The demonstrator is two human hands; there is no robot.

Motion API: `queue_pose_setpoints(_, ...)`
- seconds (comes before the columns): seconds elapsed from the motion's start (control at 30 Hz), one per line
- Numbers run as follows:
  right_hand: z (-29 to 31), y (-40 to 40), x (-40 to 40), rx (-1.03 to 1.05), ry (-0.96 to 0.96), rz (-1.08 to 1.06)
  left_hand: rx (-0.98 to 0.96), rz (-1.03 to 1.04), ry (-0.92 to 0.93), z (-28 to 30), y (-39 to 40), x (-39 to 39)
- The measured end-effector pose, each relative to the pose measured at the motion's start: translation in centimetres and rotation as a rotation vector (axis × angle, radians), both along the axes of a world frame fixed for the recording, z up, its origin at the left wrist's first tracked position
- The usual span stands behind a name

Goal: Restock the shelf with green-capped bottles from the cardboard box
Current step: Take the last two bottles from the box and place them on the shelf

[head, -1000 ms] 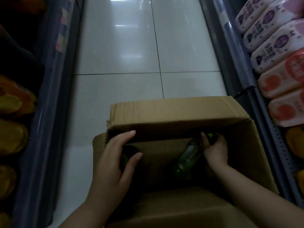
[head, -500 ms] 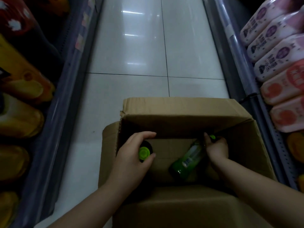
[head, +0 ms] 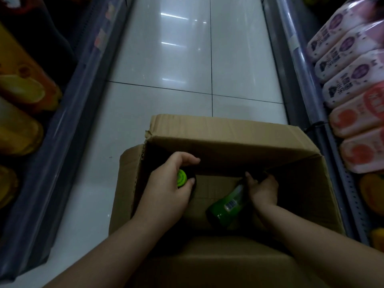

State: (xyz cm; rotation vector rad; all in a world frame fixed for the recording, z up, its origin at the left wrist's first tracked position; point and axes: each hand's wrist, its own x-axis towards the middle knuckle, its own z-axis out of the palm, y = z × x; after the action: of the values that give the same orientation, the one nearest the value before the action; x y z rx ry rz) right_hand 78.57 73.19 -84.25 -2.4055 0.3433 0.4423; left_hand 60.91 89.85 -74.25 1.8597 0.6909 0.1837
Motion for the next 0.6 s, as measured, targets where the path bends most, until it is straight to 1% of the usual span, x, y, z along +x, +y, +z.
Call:
queue_pose_setpoints(0.13,0.5,0.0,0.1,-0.063,0.008,-0.037,0.01,-0.059,0.058,-0.5,-1.4,0.3)
queue_pose_setpoints(0.27,0.2,0.0,0.2,-0.118,0.066,-0.055,0.024,-0.005,0.054,-1.5,-1.3,0.3)
queue_pose_setpoints(0.37,0.0,0.0,0.3,-0.12,0.077,-0.065,-0.047,0.032,0.083,-1.9,-1.2,0.0)
queue_pose_setpoints(0.43,-0.1,-0.2,0.3,-0.129,0.088,-0.079,-0.086,0.021,0.081,-2.1,-1.3,-0.2)
queue_pose_setpoints(0.6,-0.4,-0.8,0.0,-0.102,0.092,-0.082,-0.055,-0.06,0.073,-2.3,-2.1,-0.4)
